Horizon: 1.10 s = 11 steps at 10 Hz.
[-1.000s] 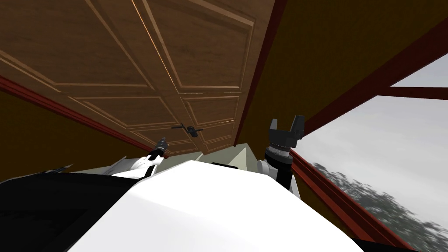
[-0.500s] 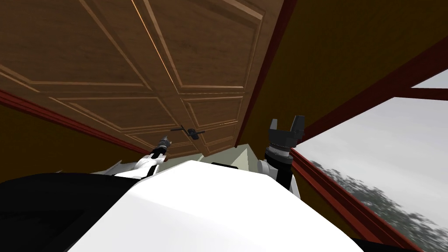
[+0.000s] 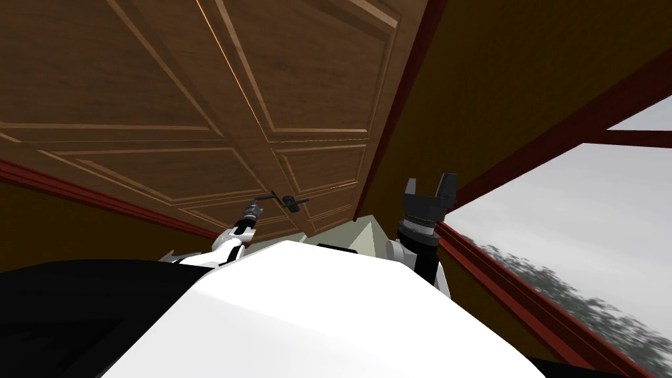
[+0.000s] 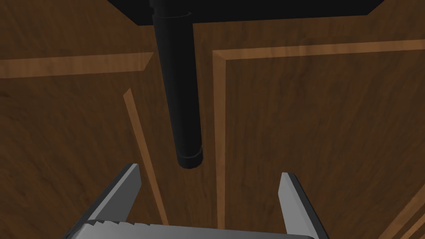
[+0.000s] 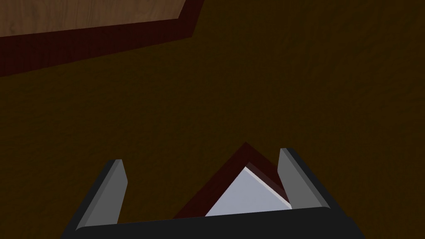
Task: Pull the door open
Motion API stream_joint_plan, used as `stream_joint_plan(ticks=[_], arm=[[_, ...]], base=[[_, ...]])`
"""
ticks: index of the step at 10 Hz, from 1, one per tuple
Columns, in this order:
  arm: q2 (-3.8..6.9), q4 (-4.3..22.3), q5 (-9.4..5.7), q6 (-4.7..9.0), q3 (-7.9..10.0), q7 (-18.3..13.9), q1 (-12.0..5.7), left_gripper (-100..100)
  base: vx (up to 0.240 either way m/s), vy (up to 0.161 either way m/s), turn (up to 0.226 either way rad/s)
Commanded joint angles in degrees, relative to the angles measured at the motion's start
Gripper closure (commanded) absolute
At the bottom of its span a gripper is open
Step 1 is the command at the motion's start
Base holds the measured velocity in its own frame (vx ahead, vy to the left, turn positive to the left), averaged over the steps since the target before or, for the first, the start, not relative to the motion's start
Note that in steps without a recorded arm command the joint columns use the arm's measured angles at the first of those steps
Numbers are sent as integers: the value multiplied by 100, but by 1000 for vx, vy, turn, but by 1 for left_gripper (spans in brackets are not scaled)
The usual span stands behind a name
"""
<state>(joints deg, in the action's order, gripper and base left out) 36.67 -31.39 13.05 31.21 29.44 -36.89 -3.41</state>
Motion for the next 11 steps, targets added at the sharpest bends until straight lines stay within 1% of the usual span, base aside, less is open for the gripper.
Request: stream_joint_plan(ticks=[1, 2, 3, 5, 7, 8, 9, 10, 11], arm=[[37, 277, -9, 176, 2, 73, -150, -100], [-21, 280, -53, 257, -9, 147, -252, -100], [-95, 272, -89, 332, -31, 213, -372, -100], [-95, 350, -89, 332, -31, 213, -372, -100], [-95, 272, -89, 332, -31, 213, -372, -100], [-199, 244, -118, 405, -72, 272, -532, -100], [-199, 11, -118, 405, -72, 272, -521, -100], [-199, 244, -118, 405, -72, 272, -532, -100], [-316, 213, -150, 488, -119, 339, -713, -100]], base=[[-9, 69, 4], [-18, 78, -50], [-23, 125, -153], [-14, 64, -49], [-2, -12, 12], [-20, 30, -214], [-35, 47, -117], [-18, 25, 13], [-27, 49, -177]])
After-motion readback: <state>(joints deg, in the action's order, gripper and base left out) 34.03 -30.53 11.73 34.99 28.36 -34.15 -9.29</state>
